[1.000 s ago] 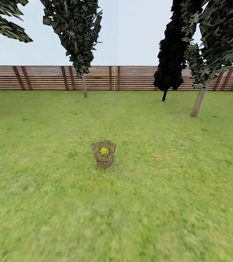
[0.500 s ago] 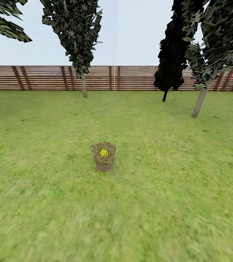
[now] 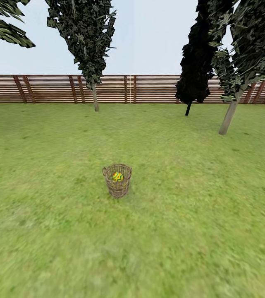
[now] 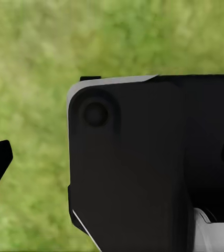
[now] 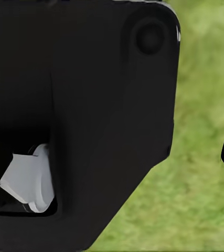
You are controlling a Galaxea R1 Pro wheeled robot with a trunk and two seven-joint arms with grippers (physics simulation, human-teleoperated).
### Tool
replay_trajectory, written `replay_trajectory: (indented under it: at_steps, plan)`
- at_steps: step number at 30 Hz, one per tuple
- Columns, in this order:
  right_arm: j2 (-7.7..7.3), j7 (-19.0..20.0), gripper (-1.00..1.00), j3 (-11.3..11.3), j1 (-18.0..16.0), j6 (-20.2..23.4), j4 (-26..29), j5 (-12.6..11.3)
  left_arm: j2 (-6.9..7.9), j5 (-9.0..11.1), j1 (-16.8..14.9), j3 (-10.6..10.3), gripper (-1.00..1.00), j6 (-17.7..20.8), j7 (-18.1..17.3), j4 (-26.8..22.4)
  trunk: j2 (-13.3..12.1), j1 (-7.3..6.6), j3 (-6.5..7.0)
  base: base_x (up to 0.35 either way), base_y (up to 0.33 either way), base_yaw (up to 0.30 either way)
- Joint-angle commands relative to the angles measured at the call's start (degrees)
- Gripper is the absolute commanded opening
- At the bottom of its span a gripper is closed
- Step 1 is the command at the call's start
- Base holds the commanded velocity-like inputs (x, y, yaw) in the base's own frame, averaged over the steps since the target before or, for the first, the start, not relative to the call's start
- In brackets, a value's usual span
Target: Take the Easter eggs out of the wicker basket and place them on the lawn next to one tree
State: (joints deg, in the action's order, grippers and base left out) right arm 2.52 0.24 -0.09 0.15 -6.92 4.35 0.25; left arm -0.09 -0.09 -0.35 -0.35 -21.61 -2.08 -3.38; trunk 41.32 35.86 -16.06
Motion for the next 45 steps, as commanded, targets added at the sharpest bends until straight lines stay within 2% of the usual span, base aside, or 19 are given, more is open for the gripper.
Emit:
replay_trajectory:
  at_steps: [1,25,45]
  plan:
    - [0.01,0.0,1.00,0.0,0.0,-0.1,0.3,0.0,0.00,0.0,0.0,0.0,1.00,-0.2,-0.1,0.0,0.0,0.03,-0.04,0.149,0.000,0.000]
    - [0.27,0.1,1.00,0.2,0.0,-0.1,1.2,0.0,0.00,0.0,-0.1,0.0,1.00,-0.1,-0.1,0.0,0.0,0.03,0.07,0.150,0.005,0.000]
    - [0.64,0.0,1.00,0.0,0.0,-0.1,1.1,0.0,0.00,0.0,0.0,0.0,1.00,-0.1,-0.1,0.1,0.0,0.03,0.35,0.243,0.159,0.000]
